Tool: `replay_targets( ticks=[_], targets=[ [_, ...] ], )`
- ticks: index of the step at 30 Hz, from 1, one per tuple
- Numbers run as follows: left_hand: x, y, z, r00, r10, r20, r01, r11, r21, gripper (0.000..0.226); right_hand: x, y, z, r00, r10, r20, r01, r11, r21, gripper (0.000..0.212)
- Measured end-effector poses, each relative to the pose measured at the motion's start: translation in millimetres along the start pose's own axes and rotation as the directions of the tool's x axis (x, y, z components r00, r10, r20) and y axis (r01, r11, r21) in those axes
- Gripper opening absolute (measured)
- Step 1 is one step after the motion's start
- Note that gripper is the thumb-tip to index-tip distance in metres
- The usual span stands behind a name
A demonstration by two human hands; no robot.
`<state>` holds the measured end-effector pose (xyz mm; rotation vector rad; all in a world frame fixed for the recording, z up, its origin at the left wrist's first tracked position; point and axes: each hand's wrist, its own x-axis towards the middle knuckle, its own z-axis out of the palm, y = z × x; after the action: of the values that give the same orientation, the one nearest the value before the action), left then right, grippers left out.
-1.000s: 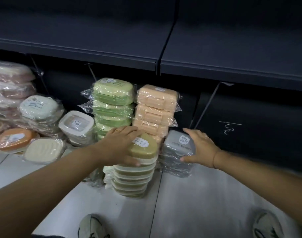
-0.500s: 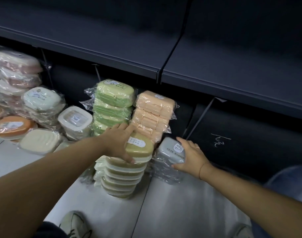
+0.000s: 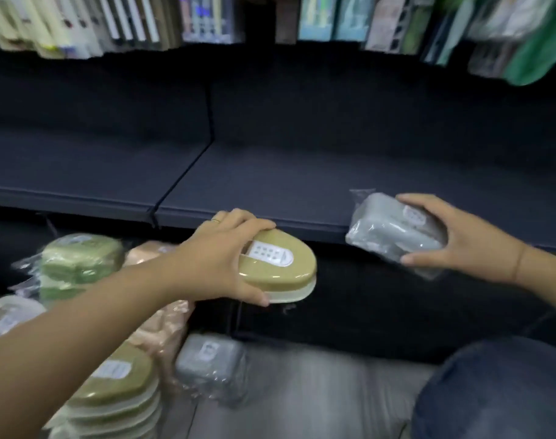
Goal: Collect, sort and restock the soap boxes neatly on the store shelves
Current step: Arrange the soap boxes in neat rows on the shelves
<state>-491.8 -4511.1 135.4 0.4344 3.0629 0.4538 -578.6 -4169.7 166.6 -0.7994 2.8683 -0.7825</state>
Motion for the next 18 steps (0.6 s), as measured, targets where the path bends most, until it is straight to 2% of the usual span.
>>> replay_targets(
  ticks=[3, 6, 9, 11, 13, 15, 18],
  targets=[
    [70, 44, 4, 0.987, 0.107, -0.122, -0.116, 0.991, -0.062, 0.108, 8, 77, -52, 0.969, 0.205, -0.137, -0.214, 0.975, -0.053, 0.092],
    [135, 75, 16, 0.975, 0.113, -0.193, -0.131, 0.988, -0.079, 0.108, 20, 144, -80, 0.931, 0.324, -0.170, -0.341, 0.936, -0.083, 0.091],
    [187, 96, 34, 0.970, 0.082, -0.230, -0.110, 0.988, -0.112, 0.103, 34, 195, -92, 0.932, 0.337, -0.133, -0.354, 0.924, -0.143, 0.089],
    [212, 106, 45, 0.971, 0.067, -0.228, -0.097, 0.988, -0.123, 0.097, 43, 222, -96, 0.940, 0.316, -0.125, -0.337, 0.913, -0.230, 0.078],
    [232, 112, 56, 0.972, 0.078, -0.220, -0.108, 0.986, -0.128, 0.087, 51, 243, -102, 0.939, 0.288, -0.189, -0.338, 0.875, -0.347, 0.062],
    [249, 117, 67, 0.965, 0.104, -0.242, -0.138, 0.982, -0.130, 0.070, 58, 259, -103, 0.902, 0.311, -0.299, -0.420, 0.791, -0.446, 0.058],
    [268, 120, 86, 0.957, 0.094, -0.273, -0.134, 0.982, -0.131, 0.058, 65, 273, -91, 0.798, 0.457, -0.393, -0.596, 0.697, -0.399, 0.066]
  ],
)
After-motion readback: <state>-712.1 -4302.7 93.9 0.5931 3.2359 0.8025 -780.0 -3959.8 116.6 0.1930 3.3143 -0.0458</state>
